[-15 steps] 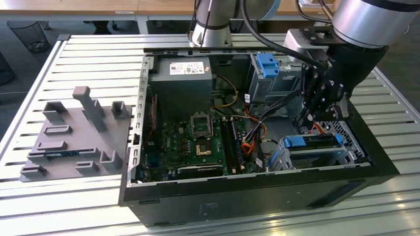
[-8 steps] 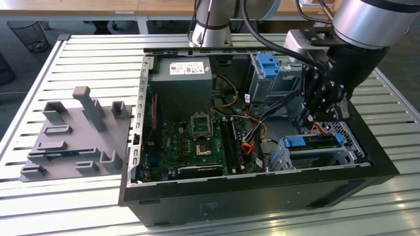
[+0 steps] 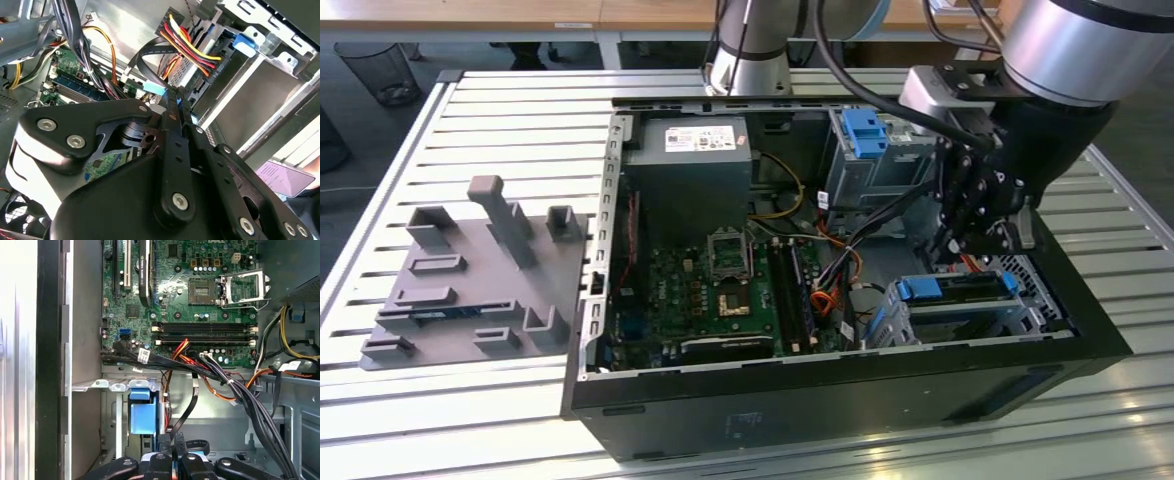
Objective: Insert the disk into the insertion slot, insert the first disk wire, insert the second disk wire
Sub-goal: 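Insert the second disk wire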
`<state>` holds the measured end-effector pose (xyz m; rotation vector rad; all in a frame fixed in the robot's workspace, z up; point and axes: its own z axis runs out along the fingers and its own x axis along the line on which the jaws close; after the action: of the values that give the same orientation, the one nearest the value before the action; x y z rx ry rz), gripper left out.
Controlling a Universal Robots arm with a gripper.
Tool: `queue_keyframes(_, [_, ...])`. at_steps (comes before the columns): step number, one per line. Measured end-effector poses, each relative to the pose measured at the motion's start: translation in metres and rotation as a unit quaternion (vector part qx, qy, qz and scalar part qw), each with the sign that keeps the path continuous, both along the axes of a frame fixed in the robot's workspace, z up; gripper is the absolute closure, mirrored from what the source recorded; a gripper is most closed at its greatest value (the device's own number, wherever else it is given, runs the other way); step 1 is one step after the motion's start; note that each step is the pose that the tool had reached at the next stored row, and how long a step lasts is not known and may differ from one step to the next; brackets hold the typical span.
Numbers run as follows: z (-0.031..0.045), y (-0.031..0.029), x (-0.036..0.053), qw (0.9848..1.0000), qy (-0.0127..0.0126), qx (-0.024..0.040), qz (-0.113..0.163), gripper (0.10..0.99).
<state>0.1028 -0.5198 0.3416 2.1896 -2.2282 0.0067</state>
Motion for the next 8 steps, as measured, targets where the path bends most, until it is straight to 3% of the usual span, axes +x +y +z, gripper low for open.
queue_keyframes(8, [0.0,-0.0048,0.0,1.0,0.0,0.0,0.0,0.937])
